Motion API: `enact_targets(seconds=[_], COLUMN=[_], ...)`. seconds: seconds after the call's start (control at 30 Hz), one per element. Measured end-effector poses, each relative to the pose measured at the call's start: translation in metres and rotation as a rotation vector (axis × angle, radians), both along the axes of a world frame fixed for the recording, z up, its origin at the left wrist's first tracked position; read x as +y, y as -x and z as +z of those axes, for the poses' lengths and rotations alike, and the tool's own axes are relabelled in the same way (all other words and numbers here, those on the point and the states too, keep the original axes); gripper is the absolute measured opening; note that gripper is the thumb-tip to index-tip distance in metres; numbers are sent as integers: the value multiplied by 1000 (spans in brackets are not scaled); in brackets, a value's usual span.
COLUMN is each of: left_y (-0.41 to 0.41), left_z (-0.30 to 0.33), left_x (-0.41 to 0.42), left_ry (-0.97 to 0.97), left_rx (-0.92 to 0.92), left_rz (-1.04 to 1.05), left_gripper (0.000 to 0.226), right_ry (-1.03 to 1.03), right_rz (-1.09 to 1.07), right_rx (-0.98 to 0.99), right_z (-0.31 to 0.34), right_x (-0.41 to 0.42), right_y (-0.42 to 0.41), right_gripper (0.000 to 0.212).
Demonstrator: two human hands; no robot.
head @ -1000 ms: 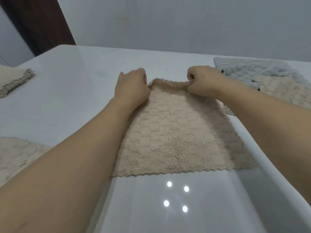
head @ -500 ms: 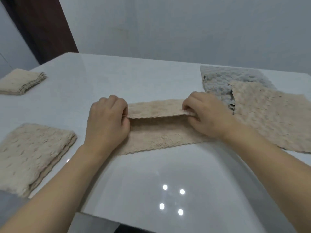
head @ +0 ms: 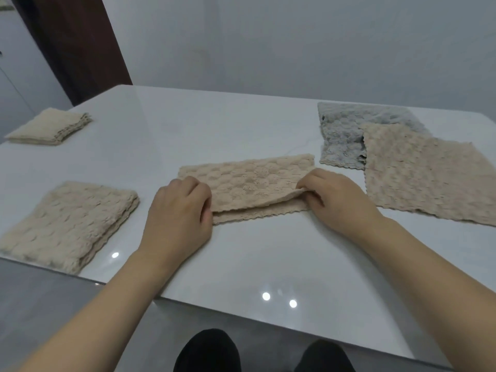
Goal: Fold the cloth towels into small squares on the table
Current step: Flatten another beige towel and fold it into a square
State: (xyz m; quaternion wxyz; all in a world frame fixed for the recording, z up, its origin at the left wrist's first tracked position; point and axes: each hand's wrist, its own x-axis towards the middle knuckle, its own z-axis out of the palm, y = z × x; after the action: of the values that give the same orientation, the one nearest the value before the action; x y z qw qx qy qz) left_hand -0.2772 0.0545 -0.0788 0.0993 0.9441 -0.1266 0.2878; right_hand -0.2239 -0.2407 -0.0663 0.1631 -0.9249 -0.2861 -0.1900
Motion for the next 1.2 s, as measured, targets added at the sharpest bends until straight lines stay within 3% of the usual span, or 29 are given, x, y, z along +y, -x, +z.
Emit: enact_targets(seconds=[0.2,0.47,0.67,0.77,1.0,1.2], left_y=[6,-3,-11,-13,-15,-16], left_z=[-4,-7,0,2,-1,1], left_x=[5,9,7,4,5,4], left_ry=[46,138,268,211,95,102], left_rx=[165,126,55,-1,-42,-9], left_rz=[-57,-75,-114,-107,-79,-67], left_gripper=[23,10,13,26,31,41], right_ry=[-139,-131,-285,-364,-422,-238], right_rz=[-59,8,-9,-37,-83,-133], right_rx=[132,302,390,378,372,134], right_z=[-12,-5,-2,-4,-4,-3], right_x=[-2,-8,-10,-8,-8,-7], right_y=[6,10,11,12,12,16], right_gripper=[30,40,49,42,26,33])
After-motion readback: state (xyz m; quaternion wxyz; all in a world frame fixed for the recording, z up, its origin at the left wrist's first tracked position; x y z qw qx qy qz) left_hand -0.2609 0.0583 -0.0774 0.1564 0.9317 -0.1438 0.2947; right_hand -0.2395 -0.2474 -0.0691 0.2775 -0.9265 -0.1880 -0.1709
